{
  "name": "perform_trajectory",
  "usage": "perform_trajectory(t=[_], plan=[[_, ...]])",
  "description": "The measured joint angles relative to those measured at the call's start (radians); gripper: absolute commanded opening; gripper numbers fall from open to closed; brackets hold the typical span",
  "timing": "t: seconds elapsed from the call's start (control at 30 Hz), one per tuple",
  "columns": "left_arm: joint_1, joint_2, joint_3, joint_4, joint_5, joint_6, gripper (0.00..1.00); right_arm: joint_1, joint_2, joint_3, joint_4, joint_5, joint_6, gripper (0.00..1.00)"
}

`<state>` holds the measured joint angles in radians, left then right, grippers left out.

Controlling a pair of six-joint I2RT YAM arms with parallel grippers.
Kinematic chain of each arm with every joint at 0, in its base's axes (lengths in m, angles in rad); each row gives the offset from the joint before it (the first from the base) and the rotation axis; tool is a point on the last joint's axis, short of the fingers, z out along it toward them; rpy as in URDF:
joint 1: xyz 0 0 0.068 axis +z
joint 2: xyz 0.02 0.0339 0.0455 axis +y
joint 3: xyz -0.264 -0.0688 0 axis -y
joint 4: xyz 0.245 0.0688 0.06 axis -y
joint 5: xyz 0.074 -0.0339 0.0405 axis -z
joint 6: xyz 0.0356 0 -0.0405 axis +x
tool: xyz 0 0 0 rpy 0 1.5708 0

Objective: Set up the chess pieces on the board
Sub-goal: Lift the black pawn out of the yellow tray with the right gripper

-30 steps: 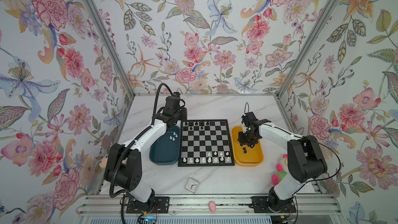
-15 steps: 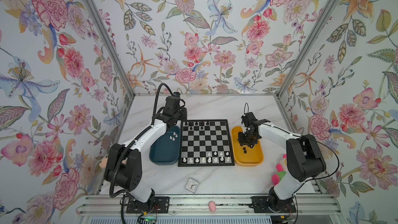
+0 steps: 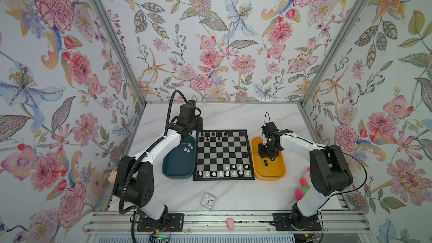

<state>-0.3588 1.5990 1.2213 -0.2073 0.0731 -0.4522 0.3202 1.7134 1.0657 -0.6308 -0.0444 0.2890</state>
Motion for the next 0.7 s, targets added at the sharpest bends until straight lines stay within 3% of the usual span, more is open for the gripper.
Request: perform_trajectory(t=[0.3,0.7], plan=[[0.0,0.0,0.0,0.0,0.0,0.0,0.33,0.0,-0.001,0.008,-0.011,0.013,0.005,0.06],[0.0,0.0,-0.013,0.003,0.002,0.0,0.33,0.012,-0.081,0.116,-0.117,0.05,0.003,0.06]])
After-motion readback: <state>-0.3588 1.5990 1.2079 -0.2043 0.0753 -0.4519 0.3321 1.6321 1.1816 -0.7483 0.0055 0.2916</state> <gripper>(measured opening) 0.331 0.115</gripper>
